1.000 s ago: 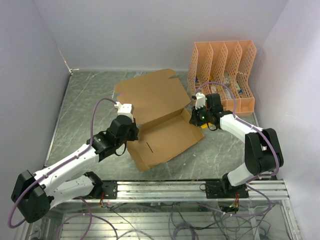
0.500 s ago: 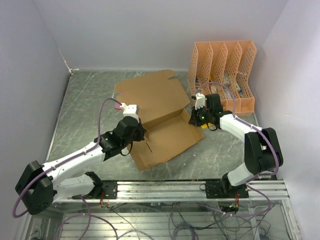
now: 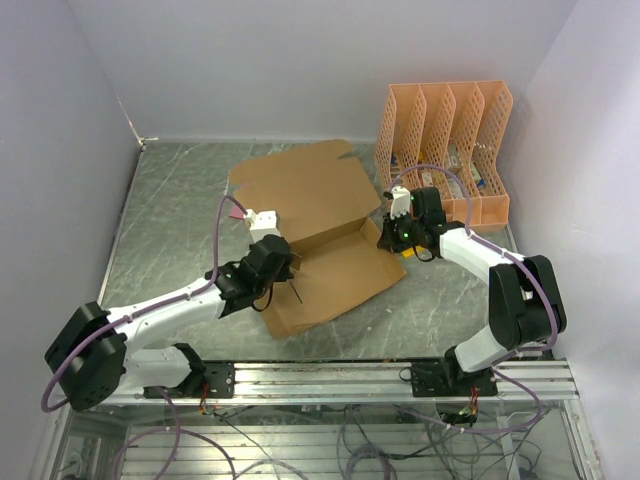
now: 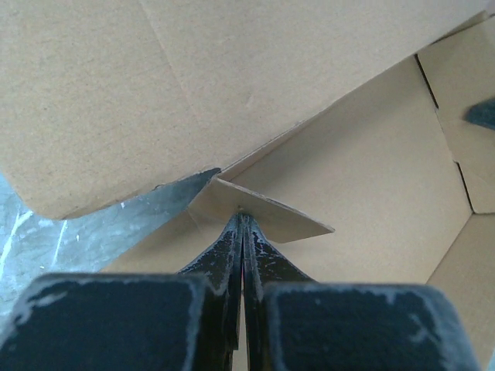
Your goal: Fold the paper box
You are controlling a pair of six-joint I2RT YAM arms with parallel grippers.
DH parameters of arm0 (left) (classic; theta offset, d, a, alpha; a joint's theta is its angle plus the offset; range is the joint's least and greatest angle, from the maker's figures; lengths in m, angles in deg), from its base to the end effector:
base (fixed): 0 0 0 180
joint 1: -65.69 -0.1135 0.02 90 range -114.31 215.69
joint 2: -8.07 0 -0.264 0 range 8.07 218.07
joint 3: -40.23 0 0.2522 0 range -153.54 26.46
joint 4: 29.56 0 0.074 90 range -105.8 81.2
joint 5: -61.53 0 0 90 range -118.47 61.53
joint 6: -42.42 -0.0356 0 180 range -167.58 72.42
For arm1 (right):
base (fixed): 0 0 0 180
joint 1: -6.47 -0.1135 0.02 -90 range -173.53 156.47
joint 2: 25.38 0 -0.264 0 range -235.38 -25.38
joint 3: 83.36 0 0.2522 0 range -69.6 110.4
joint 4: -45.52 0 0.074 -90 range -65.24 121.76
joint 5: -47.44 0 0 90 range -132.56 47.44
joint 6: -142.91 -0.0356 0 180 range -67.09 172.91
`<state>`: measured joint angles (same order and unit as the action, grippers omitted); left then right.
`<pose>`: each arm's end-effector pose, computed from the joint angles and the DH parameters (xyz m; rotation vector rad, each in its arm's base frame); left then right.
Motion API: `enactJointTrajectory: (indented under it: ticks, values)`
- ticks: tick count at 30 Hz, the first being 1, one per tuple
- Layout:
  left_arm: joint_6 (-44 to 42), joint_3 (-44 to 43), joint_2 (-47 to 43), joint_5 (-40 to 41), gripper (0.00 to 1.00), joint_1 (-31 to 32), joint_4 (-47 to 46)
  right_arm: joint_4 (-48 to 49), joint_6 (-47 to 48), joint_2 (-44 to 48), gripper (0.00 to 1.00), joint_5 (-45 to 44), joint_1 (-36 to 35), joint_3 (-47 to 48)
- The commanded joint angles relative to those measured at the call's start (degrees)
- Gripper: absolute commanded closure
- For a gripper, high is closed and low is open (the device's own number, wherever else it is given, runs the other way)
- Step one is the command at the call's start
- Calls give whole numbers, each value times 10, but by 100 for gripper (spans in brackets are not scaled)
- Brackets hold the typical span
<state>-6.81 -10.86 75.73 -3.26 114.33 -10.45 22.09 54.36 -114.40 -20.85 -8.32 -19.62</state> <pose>0.1750 -0.1759 0.2238 -0.0983 2.1556 -0.4330 0.3004 0.0929 0.1893 -0.5131 2.3627 0.5648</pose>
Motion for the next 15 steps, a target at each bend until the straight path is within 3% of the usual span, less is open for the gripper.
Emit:
enactJointTrajectory:
  ticks: [1,5,9,15]
  values:
    - [34,-26,19,69,93,8,-37,15,-8,-3,100,25,1,-7]
    - [16,-32,27,53,93,8,-61,15,-7,-4,100,19,1,-6]
    - [-27,-31,-23,5,92,8,-48,13,-9,-6,100,13,3,-4]
    - [-52,-30,-139,-80,91,8,119,12,-13,-12,100,15,9,-2]
